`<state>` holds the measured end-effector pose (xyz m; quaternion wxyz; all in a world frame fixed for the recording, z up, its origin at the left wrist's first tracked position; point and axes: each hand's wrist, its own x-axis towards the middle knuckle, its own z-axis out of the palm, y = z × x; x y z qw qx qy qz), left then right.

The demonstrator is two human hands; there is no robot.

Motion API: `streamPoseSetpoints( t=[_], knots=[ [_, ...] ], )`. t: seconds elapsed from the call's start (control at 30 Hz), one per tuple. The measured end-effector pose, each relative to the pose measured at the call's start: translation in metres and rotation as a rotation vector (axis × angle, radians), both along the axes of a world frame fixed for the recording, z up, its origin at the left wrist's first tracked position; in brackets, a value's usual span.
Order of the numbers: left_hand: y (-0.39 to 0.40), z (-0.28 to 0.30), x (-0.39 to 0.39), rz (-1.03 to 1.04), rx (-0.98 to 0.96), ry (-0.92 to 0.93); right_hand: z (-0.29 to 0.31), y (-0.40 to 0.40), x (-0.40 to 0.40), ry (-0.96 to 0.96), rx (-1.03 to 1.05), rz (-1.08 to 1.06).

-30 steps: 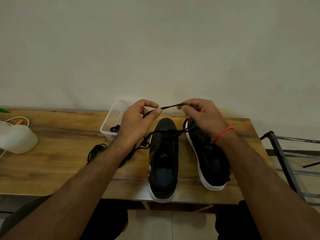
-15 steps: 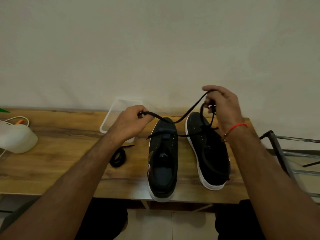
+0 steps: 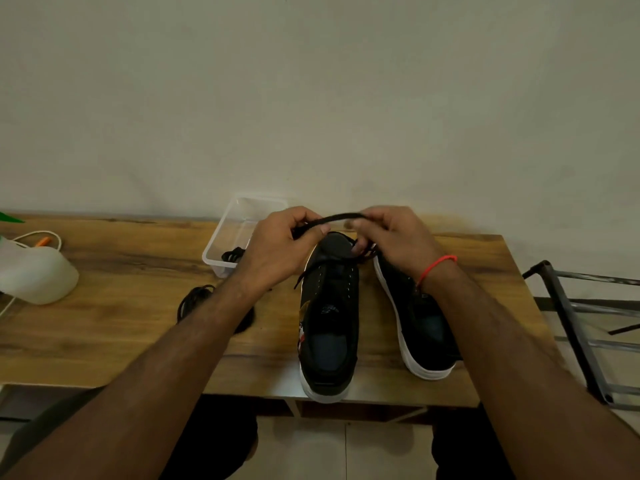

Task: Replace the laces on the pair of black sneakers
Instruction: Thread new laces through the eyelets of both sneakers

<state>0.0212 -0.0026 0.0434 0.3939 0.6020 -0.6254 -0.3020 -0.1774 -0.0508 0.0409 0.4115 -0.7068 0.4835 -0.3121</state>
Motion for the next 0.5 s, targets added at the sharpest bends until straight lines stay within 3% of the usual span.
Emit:
streamPoseSetpoints(
  t=[0.17,0.37,0.43,0.5],
  knots=[
    [-0.005,0.004,0.013,0.106,-0.036,0.079,0.015,-0.019,-0.032,-0.592,0.098,-0.517],
    [-0.005,0.001,0.013,0.156,0.030,0.053,0.015,-0.019,-0.042,-0.536,0.129,-0.500],
    [-0.004,0.002,0.009,0.158,0.041,0.079,0.015,-0.016,-0.035,-0.460,0.126,-0.439],
    [-0.002,0.008,0.004,0.156,0.058,0.138,0.016,-0.012,-0.029,-0.505,0.160,-0.397]
  ],
)
